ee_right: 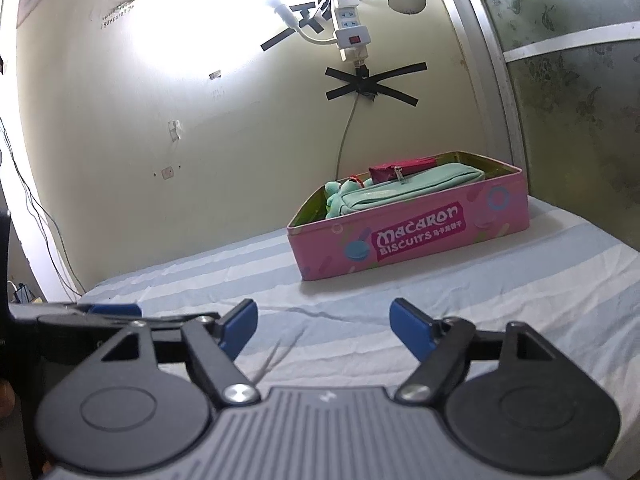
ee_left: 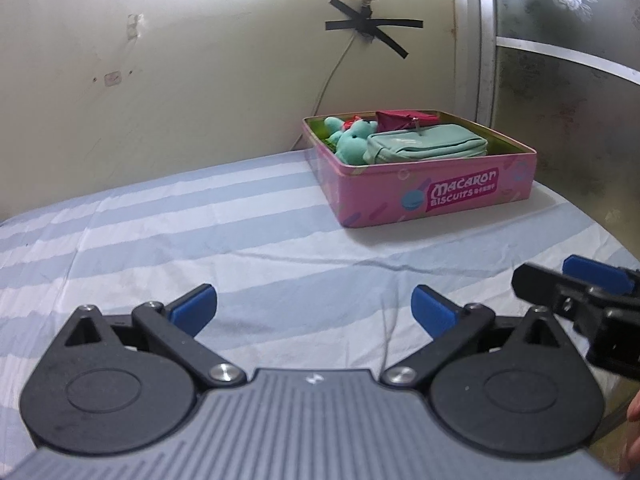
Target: Organize objects
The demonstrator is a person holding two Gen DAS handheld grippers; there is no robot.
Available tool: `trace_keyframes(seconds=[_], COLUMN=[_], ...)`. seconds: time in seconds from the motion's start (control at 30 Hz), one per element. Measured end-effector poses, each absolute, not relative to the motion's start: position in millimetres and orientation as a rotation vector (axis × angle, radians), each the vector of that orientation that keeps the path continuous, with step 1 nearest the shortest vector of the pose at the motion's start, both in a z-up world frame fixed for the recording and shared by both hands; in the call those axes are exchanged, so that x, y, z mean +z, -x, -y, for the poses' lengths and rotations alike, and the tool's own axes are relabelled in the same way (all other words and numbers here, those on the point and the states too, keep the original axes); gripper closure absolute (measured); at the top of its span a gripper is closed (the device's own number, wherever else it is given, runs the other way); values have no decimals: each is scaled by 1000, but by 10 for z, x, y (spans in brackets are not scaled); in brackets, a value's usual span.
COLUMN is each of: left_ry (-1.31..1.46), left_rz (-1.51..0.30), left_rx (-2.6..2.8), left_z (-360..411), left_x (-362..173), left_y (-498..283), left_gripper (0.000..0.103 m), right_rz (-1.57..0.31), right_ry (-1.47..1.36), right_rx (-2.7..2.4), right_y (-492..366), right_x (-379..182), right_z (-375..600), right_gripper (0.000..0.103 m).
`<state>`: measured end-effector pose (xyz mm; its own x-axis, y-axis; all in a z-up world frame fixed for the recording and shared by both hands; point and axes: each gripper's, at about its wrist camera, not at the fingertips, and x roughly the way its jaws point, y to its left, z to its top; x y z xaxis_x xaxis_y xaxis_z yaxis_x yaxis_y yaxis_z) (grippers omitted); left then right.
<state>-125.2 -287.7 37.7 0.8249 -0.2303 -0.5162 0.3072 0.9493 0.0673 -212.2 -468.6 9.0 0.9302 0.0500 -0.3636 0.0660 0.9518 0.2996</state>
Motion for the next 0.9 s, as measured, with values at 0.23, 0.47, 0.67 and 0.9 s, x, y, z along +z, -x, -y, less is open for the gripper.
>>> trace_keyframes(seconds=[0.23, 0.47, 0.67, 0.9], left_ry=[-162, -148, -171, -192], left_rz=[-511, -523, -514, -486], left_rx=[-256, -245, -222, -178], left_z=[2791, 2772, 2803, 2798], left_x=[367, 344, 335, 319], left_y=[1321, 1356, 1428, 1513], left_gripper=[0, 0, 0, 0], right_rz=[-367, -354, -352, -350], right_ry=[-296, -274, -277, -285], right_rx=[-24, -21, -17, -18], right_y=[2144, 2196, 2225, 2259], right_x=[125, 154, 149, 139], right_z=[4589, 4548, 4539, 4529], right_gripper=[10, 6, 5, 5])
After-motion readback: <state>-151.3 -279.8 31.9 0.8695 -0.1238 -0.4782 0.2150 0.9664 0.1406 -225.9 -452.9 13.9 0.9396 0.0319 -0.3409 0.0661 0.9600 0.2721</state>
